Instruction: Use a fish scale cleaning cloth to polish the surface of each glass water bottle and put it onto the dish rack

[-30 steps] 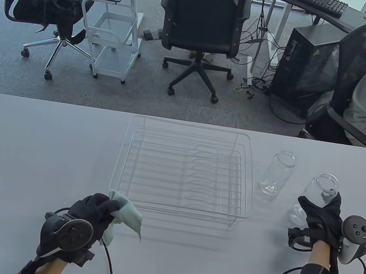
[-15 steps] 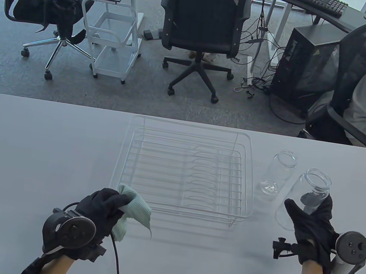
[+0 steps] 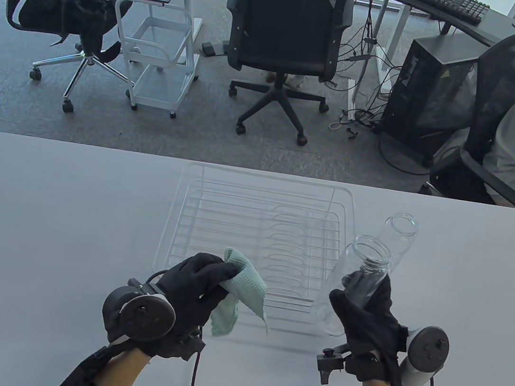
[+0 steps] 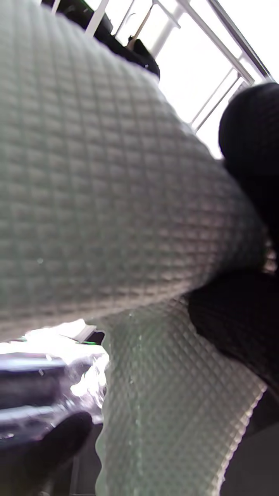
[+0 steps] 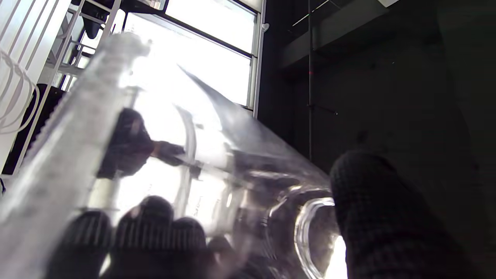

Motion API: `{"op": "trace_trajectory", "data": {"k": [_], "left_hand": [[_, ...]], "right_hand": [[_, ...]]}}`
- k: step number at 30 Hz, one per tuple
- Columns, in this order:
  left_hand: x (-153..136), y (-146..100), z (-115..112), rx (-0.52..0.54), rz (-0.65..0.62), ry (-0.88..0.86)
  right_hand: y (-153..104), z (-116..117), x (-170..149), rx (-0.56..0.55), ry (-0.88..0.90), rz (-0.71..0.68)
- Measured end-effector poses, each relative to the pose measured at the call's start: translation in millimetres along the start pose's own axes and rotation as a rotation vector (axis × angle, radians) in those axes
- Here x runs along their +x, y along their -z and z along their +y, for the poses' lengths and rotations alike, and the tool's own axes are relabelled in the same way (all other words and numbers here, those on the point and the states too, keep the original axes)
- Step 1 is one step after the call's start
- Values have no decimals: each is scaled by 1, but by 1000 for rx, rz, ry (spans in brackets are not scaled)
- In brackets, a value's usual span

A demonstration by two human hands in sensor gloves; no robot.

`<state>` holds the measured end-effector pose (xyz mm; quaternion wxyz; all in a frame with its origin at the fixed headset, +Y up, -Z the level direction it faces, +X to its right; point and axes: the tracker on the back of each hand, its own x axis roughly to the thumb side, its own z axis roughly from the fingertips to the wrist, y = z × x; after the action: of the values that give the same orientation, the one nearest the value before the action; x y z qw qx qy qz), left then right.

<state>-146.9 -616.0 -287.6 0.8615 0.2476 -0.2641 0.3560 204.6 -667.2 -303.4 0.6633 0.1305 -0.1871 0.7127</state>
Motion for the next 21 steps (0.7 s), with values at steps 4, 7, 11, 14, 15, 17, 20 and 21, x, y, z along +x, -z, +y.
{"op": "trace_trajectory", "data": {"k": [4,7,11,14,15,17,20,21], "left_hand": [[4,3,-4,51,30,-202],[5,4,-7,81,32,-251],[7,0,-10,65,24,-292],[7,-5,-14,44,24,-308],[6,-6,-14,54,29,-323],[6,-8,-14,49,22,-340],[8,-11,-18,31,-6,-322],[9,-13,-21,-2,-33,-300]], "right_hand": [[-9,38,-5,136,59,10],[-18,63,-11,227,108,51],[-29,88,-13,326,114,61],[-35,98,-12,362,127,57],[-37,100,-14,357,169,56],[-39,103,-14,373,235,77],[-39,103,-14,353,233,50],[-38,102,-15,326,269,64]]}}
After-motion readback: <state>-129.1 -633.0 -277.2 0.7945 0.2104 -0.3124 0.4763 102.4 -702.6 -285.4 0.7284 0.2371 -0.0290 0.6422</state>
